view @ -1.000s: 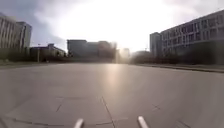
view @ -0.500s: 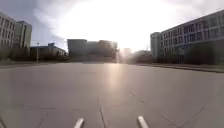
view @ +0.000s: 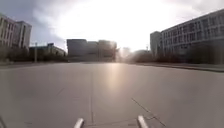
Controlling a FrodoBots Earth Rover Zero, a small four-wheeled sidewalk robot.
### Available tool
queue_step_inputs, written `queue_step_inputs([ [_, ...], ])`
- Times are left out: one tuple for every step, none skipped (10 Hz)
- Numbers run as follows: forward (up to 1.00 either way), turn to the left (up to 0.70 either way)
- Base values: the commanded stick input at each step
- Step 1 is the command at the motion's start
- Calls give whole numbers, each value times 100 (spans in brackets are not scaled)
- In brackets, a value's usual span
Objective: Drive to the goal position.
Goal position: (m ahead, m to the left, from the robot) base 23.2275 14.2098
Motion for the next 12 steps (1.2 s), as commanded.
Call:
queue_step_inputs([
  [100,0],
  [100,0],
  [100,0],
  [100,0],
  [100,0],
  [100,0],
  [100,0],
  [100,0],
  [100,0],
  [100,0],
  [100,0],
  [100,0],
])
